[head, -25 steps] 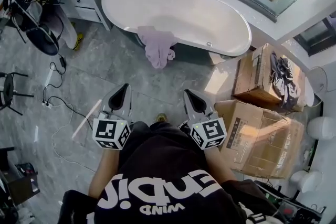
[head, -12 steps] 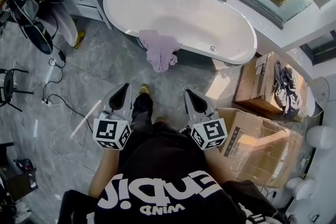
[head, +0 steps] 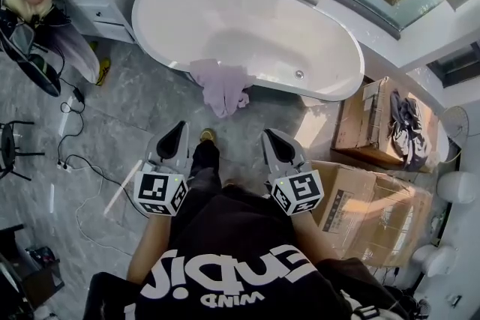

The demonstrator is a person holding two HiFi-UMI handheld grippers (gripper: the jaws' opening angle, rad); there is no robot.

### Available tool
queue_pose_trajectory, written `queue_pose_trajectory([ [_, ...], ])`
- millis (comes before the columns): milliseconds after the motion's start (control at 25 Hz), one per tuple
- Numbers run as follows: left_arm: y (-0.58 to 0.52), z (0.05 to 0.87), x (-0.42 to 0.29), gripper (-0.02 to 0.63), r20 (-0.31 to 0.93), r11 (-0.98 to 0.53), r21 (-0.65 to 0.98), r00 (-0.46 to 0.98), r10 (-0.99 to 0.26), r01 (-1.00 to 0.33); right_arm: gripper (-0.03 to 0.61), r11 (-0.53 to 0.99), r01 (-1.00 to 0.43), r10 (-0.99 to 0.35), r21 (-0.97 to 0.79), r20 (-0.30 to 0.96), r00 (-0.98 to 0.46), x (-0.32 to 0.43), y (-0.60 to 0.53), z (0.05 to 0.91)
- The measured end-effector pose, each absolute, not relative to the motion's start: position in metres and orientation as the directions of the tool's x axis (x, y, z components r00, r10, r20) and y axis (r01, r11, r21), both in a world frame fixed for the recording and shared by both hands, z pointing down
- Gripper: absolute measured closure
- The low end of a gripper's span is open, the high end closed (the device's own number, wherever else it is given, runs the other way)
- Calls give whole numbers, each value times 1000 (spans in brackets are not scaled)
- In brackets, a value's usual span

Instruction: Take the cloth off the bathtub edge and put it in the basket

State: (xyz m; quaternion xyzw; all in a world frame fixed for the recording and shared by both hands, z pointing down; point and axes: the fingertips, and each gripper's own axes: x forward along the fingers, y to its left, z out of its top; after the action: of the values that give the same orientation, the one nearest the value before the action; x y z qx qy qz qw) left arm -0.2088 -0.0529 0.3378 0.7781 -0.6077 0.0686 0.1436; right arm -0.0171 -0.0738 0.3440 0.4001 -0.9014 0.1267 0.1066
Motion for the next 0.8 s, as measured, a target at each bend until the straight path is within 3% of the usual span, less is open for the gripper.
queue_pose_trajectory([
  [800, -226, 352, -257, 617, 349, -370, 152, 400, -847, -916, 569, 571, -809, -738, -137, 345, -580, -80, -222, 345],
])
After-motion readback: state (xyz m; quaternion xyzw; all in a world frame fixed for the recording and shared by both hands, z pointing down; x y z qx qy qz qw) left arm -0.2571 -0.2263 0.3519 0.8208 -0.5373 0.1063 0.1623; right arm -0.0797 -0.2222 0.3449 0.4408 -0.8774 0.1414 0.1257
